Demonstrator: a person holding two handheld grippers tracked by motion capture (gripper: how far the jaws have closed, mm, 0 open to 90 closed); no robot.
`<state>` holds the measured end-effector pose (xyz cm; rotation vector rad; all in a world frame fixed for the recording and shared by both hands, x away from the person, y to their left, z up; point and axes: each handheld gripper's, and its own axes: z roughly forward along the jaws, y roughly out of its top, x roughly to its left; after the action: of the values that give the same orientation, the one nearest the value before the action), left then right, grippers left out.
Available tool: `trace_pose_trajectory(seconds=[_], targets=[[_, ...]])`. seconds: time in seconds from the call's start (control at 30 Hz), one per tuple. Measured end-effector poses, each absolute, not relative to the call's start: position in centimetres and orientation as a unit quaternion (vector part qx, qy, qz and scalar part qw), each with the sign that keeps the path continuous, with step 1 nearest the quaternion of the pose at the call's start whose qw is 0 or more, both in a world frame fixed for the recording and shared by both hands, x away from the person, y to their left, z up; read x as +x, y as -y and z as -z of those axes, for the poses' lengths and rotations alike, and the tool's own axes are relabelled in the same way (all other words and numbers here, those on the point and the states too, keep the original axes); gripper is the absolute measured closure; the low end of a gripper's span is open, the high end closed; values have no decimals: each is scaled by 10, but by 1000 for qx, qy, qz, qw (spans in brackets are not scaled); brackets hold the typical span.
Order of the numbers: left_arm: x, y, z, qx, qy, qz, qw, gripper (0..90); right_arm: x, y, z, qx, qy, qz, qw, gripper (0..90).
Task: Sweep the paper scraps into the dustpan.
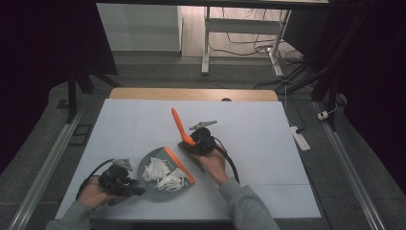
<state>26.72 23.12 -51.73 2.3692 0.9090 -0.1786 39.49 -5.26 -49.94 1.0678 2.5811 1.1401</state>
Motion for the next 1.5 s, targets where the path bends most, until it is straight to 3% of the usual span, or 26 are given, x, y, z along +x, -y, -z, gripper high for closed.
trace_pose_trajectory(seconds=[0.33,0.5,0.83,1.5], targets=[[267,-231,518,890,-343,67,294,617,363,19,498,311,-860,-405,2,707],[267,-231,517,890,-342,65,295,617,359,16,493,298,-862,-411,16,707],[267,-230,517,888,-343,59,301,617,371,53,474,325,-838,-433,67,706],[267,-237,512,868,-369,33,330,617,374,92,466,346,-816,-456,78,706]])
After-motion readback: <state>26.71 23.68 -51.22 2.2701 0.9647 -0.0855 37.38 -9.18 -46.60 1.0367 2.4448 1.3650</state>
